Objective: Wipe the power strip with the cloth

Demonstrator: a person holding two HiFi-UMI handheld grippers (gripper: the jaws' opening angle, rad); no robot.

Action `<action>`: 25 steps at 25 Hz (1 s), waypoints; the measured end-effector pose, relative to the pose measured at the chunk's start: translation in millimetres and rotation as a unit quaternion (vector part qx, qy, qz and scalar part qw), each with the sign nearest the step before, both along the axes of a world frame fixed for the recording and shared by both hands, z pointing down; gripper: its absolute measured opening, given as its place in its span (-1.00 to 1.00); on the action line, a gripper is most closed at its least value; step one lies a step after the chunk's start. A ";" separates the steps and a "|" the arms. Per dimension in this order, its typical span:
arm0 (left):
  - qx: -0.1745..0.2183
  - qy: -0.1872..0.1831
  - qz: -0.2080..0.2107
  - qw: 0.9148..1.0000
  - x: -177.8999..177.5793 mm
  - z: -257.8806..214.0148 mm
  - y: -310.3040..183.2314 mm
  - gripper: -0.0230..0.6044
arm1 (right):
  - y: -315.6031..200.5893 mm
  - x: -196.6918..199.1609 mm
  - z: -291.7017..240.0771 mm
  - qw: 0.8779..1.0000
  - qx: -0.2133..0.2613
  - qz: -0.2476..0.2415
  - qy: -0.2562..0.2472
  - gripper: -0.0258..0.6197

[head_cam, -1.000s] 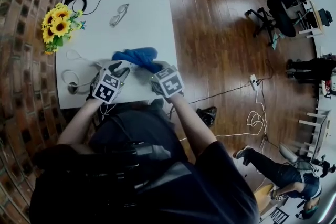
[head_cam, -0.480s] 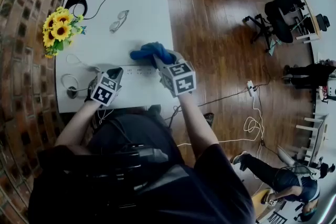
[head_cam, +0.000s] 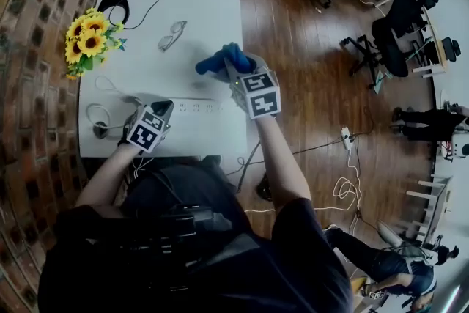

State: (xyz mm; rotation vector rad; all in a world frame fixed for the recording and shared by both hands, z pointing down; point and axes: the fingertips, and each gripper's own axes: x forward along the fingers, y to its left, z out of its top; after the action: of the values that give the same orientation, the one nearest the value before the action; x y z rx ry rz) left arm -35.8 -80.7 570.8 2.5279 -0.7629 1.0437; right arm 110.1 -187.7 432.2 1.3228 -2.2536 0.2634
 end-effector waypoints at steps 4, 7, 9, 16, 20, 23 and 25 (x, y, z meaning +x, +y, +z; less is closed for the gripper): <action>-0.001 0.000 -0.007 1.000 -0.8 0.6 0.2 -0.94 | -20.9 1.4 -3.3 1.000 0.007 -0.006 0.006 -0.73; -0.001 -0.002 -0.013 1.000 -1.5 0.7 0.1 -0.94 | -31.2 -1.6 2.5 1.000 0.003 -0.010 0.000 -0.72; -0.001 -0.004 -0.017 1.000 -1.8 1.7 -0.6 -0.94 | -36.6 -4.7 11.3 1.000 -0.003 -0.014 -0.003 -0.71; -0.005 -0.009 -0.016 1.000 -0.1 -0.2 1.6 -0.94 | -45.8 -11.2 63.3 0.999 -0.045 -0.003 -0.026 -0.70; 0.001 -0.020 -0.008 1.000 -0.9 1.8 -3.3 -0.93 | -49.0 -17.6 64.3 0.998 -0.049 0.002 -0.046 -0.66; -0.001 -0.022 -0.008 1.000 -2.8 4.3 1.2 -0.93 | -42.6 -26.2 63.7 0.996 -0.053 -0.010 -0.066 -0.48; 0.001 -0.019 -0.006 1.000 -2.8 3.9 0.3 -0.93 | -41.1 -27.8 63.9 0.996 -0.055 -0.016 -0.066 -0.30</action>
State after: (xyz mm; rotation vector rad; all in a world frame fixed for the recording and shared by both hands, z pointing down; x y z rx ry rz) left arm -38.6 -80.5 574.7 2.5083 -0.7896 1.0893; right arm 82.3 -228.8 496.1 1.2452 -2.3304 0.4697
